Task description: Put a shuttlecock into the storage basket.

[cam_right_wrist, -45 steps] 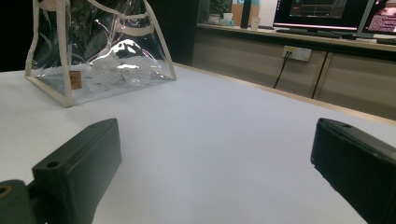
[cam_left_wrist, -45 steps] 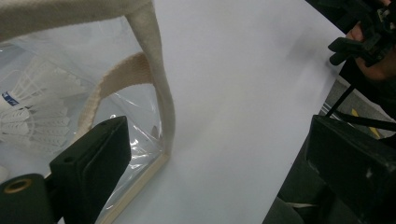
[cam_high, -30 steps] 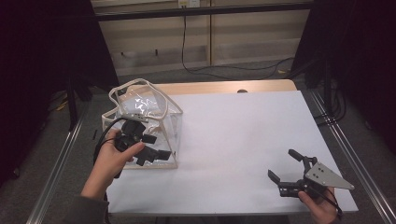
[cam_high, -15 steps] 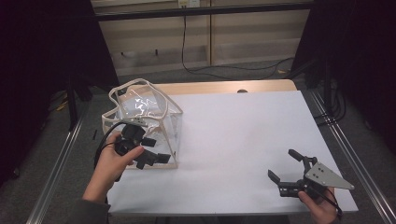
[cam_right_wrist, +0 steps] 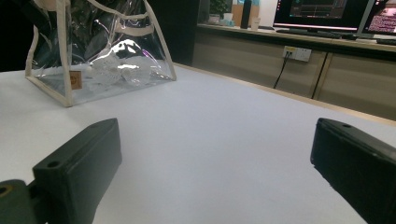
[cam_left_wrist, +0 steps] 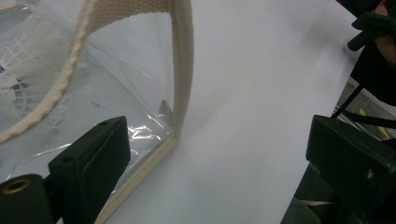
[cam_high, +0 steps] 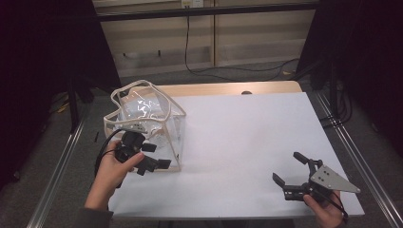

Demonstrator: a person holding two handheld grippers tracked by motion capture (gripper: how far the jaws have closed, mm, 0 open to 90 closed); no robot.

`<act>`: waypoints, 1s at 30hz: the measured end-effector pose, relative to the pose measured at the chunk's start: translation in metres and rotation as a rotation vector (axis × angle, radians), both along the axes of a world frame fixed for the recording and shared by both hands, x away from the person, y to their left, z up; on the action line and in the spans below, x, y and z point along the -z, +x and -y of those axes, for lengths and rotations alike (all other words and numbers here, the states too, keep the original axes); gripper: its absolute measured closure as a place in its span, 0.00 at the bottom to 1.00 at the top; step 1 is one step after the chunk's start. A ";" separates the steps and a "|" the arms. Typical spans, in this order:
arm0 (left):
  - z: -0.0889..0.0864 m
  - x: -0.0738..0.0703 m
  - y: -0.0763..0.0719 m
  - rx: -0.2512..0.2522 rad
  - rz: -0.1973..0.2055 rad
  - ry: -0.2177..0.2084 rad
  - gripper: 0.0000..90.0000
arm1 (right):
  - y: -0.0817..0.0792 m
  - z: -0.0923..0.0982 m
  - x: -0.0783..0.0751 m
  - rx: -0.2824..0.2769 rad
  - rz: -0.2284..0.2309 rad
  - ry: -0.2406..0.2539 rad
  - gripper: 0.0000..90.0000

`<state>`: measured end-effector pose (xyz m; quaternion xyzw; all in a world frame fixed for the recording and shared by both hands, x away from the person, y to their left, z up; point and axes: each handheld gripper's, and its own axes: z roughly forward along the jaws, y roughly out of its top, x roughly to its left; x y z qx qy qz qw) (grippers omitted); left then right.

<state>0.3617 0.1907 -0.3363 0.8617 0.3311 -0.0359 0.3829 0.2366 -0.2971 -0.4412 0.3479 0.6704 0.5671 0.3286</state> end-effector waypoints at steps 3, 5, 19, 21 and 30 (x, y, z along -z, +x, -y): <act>-0.001 0.003 -0.001 -0.002 0.000 -0.008 0.07 | 0.000 0.000 0.000 -0.001 -0.001 0.000 0.02; -0.002 0.005 -0.001 -0.002 0.000 -0.010 0.07 | 0.000 0.000 0.000 0.000 0.001 0.000 0.02; -0.006 0.022 -0.002 -0.007 -0.017 -0.011 0.07 | 0.000 0.000 0.000 -0.001 0.001 -0.001 0.02; -0.007 0.024 -0.003 -0.010 -0.016 -0.011 0.07 | 0.000 0.000 0.000 -0.002 -0.001 -0.002 0.02; -0.009 0.031 -0.004 -0.024 -0.013 -0.012 0.07 | 0.000 0.000 0.000 -0.003 0.000 -0.007 0.02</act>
